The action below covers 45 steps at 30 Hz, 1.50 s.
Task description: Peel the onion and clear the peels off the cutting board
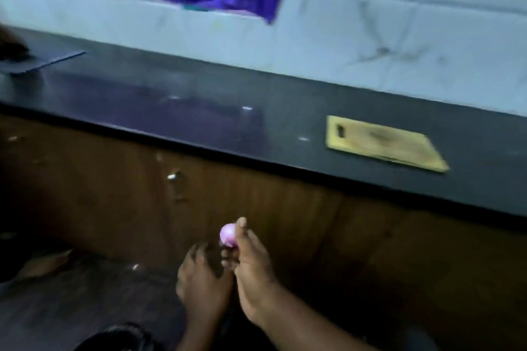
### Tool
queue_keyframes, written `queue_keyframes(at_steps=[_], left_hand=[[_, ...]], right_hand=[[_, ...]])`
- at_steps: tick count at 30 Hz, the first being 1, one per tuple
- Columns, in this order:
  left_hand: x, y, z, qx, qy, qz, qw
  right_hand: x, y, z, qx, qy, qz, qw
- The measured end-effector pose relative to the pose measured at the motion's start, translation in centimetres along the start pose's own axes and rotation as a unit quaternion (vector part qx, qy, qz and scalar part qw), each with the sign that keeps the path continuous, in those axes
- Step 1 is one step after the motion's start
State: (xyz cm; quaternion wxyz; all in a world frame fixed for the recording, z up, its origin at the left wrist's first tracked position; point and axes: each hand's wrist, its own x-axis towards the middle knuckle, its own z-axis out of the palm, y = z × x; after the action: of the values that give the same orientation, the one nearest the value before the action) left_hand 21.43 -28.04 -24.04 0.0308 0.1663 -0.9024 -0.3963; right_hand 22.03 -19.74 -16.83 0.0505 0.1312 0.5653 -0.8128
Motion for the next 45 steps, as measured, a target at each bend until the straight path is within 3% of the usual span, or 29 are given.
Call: queue_keyframes(at_steps=[3, 8, 11, 14, 19, 25, 28, 32, 35, 40, 45], left_hand=[[-3.7, 8.1, 4.4, -0.031, -0.108, 0.145, 0.983], [-10.6, 18.1, 12.9, -0.1, -0.319, 0.312, 0.889], [-14.5, 22.6, 17.9, -0.09, -0.371, 0.376, 0.844], [-17.1, 24.3, 21.5, -0.09, -0.393, 0.4, 0.823], [-17.7, 23.0, 20.4, -0.125, -0.372, 0.391, 0.833], [-14.2, 25.4, 10.2, -0.137, -0.238, 0.446, 0.852], [-10.5, 28.6, 5.0, -0.064, -0.143, 0.502, 0.851], [-3.3, 32.3, 0.8, 0.044, -0.049, 0.483, 0.873], [1.6, 33.9, 1.2, 0.096, -0.048, 0.472, 0.875], [8.7, 35.9, 6.2, 0.172, -0.099, 0.477, 0.856], [11.5, 38.3, 9.1, 0.179, -0.138, 0.476, 0.85]], right_hand=[[-3.1, -4.7, -9.1, 0.032, 0.084, -0.058, 0.994], [-8.8, -7.8, -23.8, 0.084, 0.228, -0.117, 0.963], [-11.0, -8.0, -30.3, 0.138, 0.305, -0.129, 0.933], [-12.1, -7.9, -34.0, 0.166, 0.341, -0.141, 0.915], [-11.6, -8.1, -33.9, 0.159, 0.307, -0.137, 0.928], [-10.5, -13.1, -27.3, 0.039, 0.187, -0.18, 0.965], [-8.1, -19.3, -24.6, -0.132, 0.166, -0.266, 0.94], [-0.5, -27.2, -22.9, -0.268, 0.219, -0.304, 0.888], [4.8, -29.5, -22.3, -0.37, 0.227, -0.259, 0.863], [13.0, -29.0, -23.8, -0.489, 0.168, -0.195, 0.833], [16.1, -29.2, -26.3, -0.48, 0.105, -0.113, 0.864]])
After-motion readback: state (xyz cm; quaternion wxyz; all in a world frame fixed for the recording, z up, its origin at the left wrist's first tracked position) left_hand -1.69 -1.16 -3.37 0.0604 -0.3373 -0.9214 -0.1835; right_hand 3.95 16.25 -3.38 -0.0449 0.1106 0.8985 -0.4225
